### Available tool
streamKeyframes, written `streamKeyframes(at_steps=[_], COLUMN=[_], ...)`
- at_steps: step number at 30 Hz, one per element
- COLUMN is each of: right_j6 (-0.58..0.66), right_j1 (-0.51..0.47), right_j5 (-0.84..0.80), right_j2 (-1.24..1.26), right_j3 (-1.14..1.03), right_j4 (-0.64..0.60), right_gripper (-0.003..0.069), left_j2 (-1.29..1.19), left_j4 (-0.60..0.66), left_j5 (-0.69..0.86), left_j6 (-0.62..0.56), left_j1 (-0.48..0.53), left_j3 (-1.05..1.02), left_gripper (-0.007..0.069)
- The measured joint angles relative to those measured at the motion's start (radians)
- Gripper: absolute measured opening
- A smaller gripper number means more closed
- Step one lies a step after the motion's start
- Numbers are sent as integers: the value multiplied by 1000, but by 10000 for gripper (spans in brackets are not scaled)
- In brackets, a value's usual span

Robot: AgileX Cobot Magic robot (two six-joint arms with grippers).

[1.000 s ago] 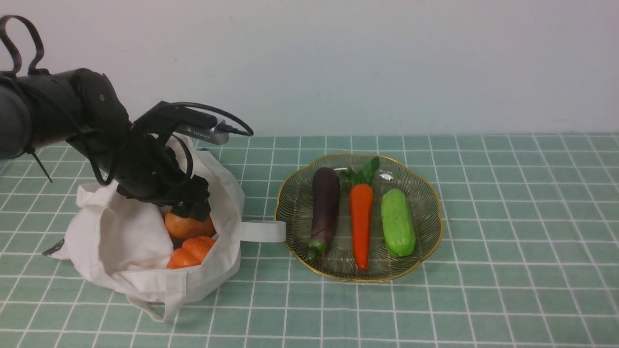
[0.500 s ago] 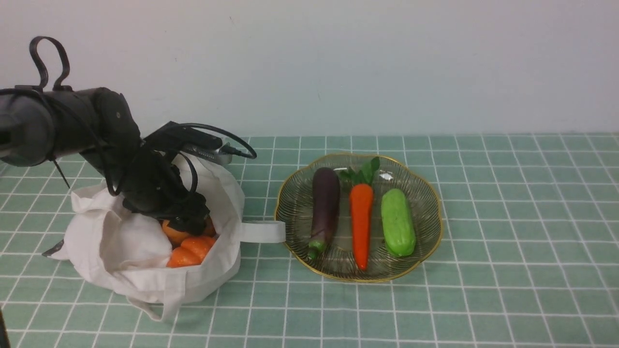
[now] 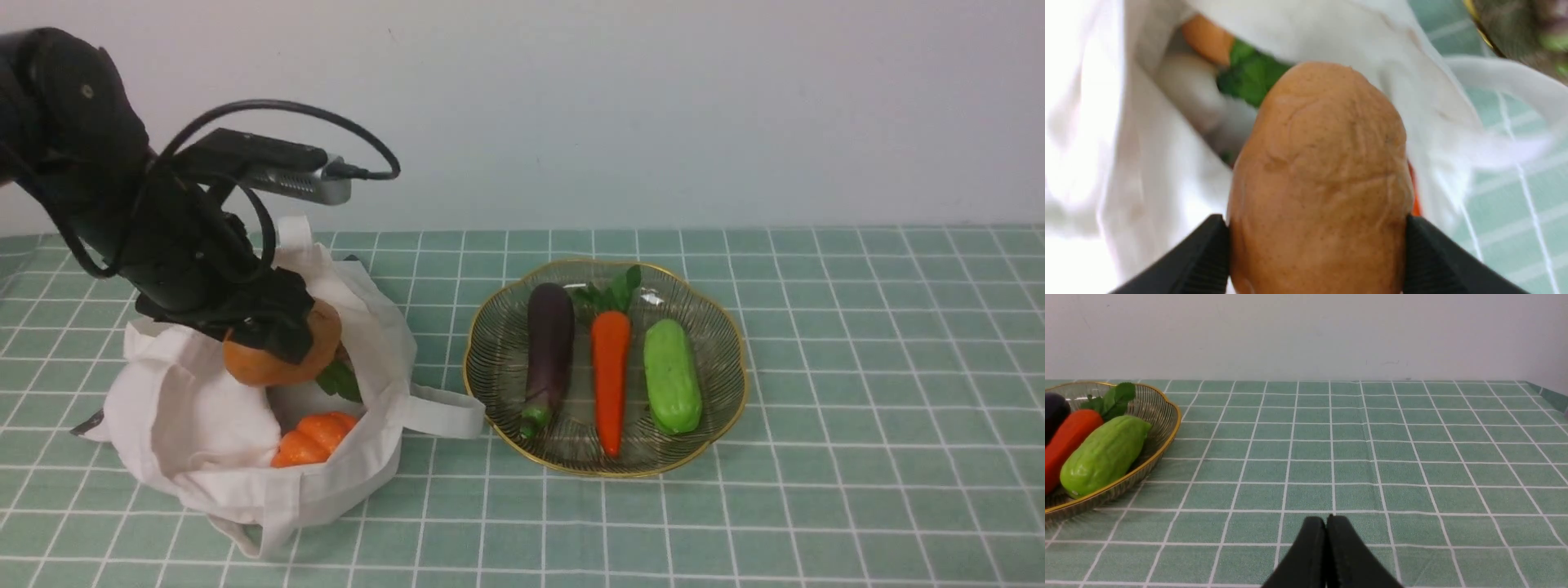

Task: Take vegetables from cloth bag on blue coffee tablecloth place on plate.
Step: 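Take the potato out of the bag and place it on the plate with the left gripper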

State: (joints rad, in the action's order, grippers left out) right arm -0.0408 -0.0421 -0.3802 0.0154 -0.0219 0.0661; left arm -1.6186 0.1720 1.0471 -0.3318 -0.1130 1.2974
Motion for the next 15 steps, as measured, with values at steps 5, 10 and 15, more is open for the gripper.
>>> streamKeyframes(at_steps=[5,10,15], right_j6=[0,0,0], right_j1=[0,0,0], right_j5=[0,0,0], right_j2=[0,0,0], right_j3=[0,0,0], right_j4=[0,0,0], right_gripper=[-10,-10,-10], left_j2=[100,155,107], left_j4=[62,128,147], left_j5=[128,122,-82], left_j6=[4,-24,-29], left_j1=[-6,-106,-296], left_j3=[0,0,0], left_gripper=[475,475,475])
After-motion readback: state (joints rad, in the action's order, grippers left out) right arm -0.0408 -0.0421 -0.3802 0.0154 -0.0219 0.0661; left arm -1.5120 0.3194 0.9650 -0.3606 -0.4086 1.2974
